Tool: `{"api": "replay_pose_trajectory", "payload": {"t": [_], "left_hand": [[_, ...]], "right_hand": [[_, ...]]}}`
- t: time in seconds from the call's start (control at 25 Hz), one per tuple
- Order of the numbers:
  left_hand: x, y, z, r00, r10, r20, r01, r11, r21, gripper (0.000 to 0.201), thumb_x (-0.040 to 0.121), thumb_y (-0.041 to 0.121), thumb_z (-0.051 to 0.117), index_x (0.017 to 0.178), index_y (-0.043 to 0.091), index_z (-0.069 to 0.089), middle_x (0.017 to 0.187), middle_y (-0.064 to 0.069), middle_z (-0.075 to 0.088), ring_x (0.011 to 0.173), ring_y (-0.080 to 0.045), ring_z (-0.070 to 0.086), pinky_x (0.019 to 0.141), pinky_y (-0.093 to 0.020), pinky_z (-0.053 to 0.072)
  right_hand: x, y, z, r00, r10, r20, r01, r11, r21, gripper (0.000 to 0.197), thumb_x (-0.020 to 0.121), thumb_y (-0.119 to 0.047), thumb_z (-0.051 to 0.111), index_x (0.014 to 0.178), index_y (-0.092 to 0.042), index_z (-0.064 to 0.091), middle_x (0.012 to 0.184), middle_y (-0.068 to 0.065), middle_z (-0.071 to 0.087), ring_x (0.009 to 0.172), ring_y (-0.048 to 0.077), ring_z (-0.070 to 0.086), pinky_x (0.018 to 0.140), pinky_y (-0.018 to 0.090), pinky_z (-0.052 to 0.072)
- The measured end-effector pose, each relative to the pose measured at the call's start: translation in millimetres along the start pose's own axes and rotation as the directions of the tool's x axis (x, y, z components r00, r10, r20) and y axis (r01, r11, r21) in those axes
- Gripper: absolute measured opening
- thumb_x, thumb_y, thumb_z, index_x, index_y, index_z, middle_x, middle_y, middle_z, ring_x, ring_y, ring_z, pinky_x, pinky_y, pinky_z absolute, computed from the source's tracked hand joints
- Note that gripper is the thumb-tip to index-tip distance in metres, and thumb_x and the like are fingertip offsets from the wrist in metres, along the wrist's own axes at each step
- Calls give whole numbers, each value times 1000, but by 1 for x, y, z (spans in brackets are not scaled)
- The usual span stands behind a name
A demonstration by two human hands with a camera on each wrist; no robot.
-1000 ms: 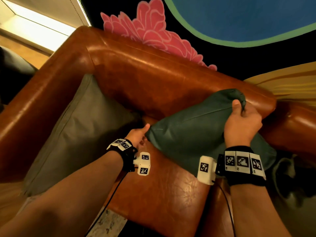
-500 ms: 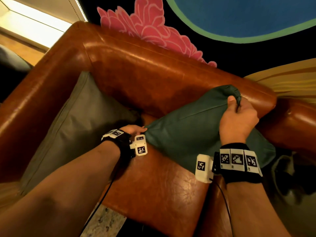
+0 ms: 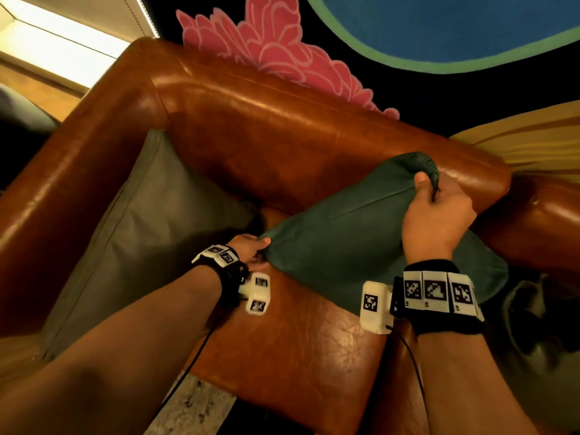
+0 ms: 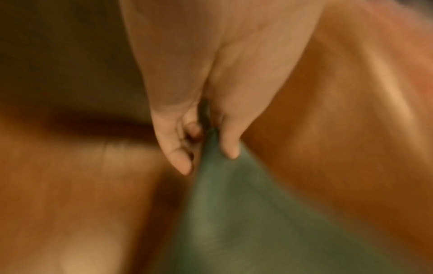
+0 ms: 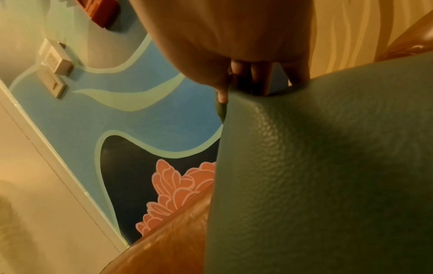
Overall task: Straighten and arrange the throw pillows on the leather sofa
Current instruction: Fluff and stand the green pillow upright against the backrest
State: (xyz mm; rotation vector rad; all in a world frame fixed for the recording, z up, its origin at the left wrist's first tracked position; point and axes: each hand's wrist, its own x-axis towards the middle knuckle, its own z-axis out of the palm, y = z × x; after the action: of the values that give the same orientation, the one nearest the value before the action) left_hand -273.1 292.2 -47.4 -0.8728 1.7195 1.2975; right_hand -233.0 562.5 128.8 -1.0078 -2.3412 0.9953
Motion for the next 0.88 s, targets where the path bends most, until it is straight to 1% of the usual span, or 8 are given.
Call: {"api": "replay_pose_trajectory", "payload": {"t": [0.12, 0.2, 0.32, 0.44, 0.56, 0.64, 0.8, 0.88], "left_hand": [[-4, 4, 2, 988, 42, -150, -3, 968, 249, 54, 85, 27, 75, 124, -4, 53, 118, -21, 58, 106, -36, 58, 94, -51, 51], [-21, 27, 12, 897, 330, -294, -159, 861, 483, 55, 86, 42, 69, 124, 4, 55, 123, -20, 55, 114, -39, 56, 101, -45, 46], [-58, 80, 33, 786, 570, -239, -531, 821, 210, 60, 97, 56, 40, 115, 5, 64, 117, -16, 66, 112, -30, 61, 99, -38, 44], [-66, 103, 26, 783, 531, -325, -490, 848, 203, 69, 89, 65, 48, 115, 3, 61, 115, -14, 66, 110, -27, 61, 99, -38, 44], [-48, 103, -1, 781, 544, -306, -470, 835, 285, 74, 77, 66, 63, 119, 5, 62, 118, -14, 68, 114, -32, 63, 100, -39, 48], [-41, 116, -12, 784, 593, -182, -555, 802, 223, 67, 70, 59, 73, 111, 7, 70, 108, -12, 73, 104, -29, 69, 96, -45, 54], [-36, 119, -24, 637, 752, -170, -583, 614, 533, 37, 76, 40, 78, 97, 10, 77, 91, -10, 76, 87, -24, 71, 82, -38, 57], [-42, 118, -18, 671, 704, -234, -501, 663, 556, 36, 82, 37, 75, 108, 11, 74, 104, -11, 75, 100, -27, 69, 88, -37, 54]], "right_hand": [[-6, -8, 6, 1000, 13, -28, -14, 999, -32, 30, 96, -33, 54, 106, -10, 70, 96, 20, 72, 91, 38, 65, 77, 38, 47], [-22, -19, 34, 998, -34, 49, 35, 999, -33, 32, 98, -32, 52, 115, -11, 68, 106, 19, 72, 98, 37, 65, 82, 39, 47], [-44, -36, 73, 906, -99, 411, 5, 974, 225, 36, 98, -32, 53, 124, -10, 67, 122, 9, 70, 116, 19, 63, 105, 34, 45], [-28, 5, 56, 982, -50, 184, 40, 998, 58, 39, 93, -32, 54, 128, -16, 63, 134, 8, 61, 127, 24, 54, 109, 41, 39], [-4, 76, 7, 932, 334, -142, -355, 920, -168, 67, 87, -35, 64, 147, -17, 39, 154, 17, 35, 141, 39, 32, 112, 52, 29], [5, 107, -7, 855, 517, -42, -518, 855, -18, 77, 85, -35, 71, 148, -9, 36, 148, 22, 43, 137, 37, 41, 110, 44, 34], [6, 125, -10, 954, 300, 25, -294, 947, -126, 39, 87, -31, 70, 119, -9, 66, 114, 21, 69, 108, 37, 63, 91, 37, 47], [12, 123, -17, 948, 314, 42, -303, 938, -165, 38, 86, -31, 70, 117, -9, 65, 114, 23, 69, 108, 40, 61, 92, 40, 46]]}}
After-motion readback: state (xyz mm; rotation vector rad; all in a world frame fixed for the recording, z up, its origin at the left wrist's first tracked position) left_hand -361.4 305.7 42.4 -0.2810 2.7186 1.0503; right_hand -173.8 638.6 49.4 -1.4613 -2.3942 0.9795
